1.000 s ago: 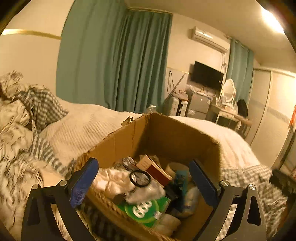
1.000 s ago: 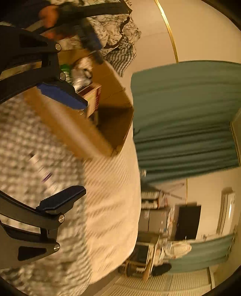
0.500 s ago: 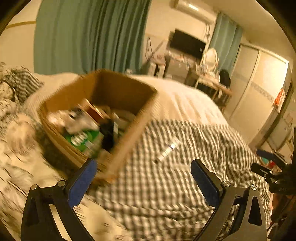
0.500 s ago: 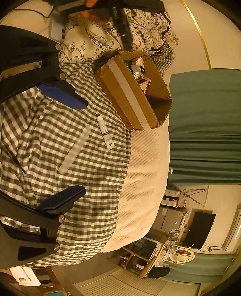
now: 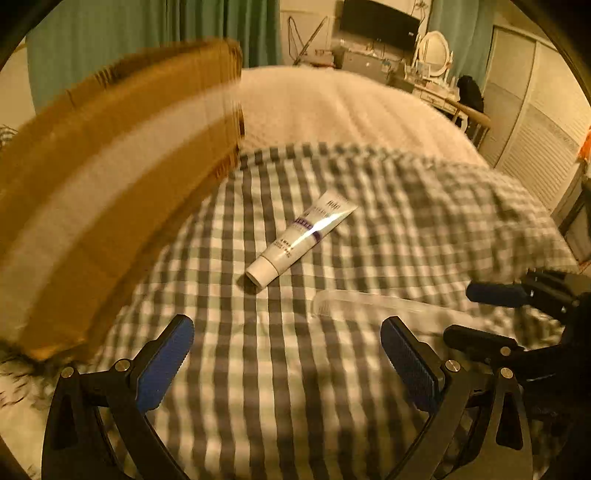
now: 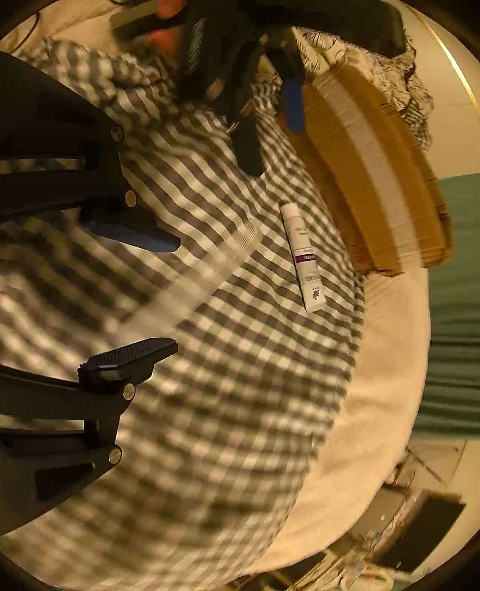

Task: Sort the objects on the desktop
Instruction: 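Grasp the clear comb with the right gripper while the left gripper grasps the white BOP tube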

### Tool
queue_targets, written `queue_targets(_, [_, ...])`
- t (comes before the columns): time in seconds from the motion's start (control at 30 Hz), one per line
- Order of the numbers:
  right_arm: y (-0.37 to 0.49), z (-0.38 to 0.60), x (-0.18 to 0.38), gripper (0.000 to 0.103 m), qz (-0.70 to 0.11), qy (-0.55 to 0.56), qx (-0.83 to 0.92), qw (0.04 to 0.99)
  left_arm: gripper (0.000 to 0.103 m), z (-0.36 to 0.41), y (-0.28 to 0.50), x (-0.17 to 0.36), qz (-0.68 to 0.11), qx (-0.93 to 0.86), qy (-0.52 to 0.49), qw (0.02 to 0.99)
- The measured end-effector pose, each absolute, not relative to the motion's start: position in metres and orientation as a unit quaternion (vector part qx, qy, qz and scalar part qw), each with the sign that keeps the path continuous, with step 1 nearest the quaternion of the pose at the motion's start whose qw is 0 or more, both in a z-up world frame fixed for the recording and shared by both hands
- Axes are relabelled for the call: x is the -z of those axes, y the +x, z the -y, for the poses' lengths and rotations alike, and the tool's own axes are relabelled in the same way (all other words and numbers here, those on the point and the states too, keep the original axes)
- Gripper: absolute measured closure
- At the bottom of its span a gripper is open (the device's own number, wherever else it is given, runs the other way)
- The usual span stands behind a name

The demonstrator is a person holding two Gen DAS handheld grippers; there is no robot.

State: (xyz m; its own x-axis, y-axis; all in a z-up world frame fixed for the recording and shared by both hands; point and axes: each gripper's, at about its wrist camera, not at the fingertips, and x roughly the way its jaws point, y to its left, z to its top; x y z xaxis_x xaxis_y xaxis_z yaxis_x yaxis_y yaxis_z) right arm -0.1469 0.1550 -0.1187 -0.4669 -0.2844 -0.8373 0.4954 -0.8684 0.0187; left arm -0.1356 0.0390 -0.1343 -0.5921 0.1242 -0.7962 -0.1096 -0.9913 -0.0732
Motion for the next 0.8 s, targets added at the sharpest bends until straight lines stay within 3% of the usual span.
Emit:
queue_targets(0.2, [-0.182,-0.13,0.138,0.055,-0.13,0.467,0.823,0.296,0.0,-0.016,-0.157,0.159,0.048,-0.883,-0.46,0.083])
queue_targets(0.37, [-0.193,-0.116,0.156,0.055,-0.15,0.502,0.8,0.294,0.0,-0.012,-0.161,0.161,0.06,-0.879,-0.461,0.101])
queue_targets(0.47, [-0.191,-0.118,0.157,0.065,-0.134,0.508,0.802,0.283,0.0,-0.015,-0.153,0.16,0.053,-0.88,-0.46,0.105])
queue_targets(0.8, [-0.154,-0.127,0.143,0.076,-0.114,0.487,0.858,0.112,0.0,-0.019,-0.126,0.152,0.017,-0.887,-0.445,0.12])
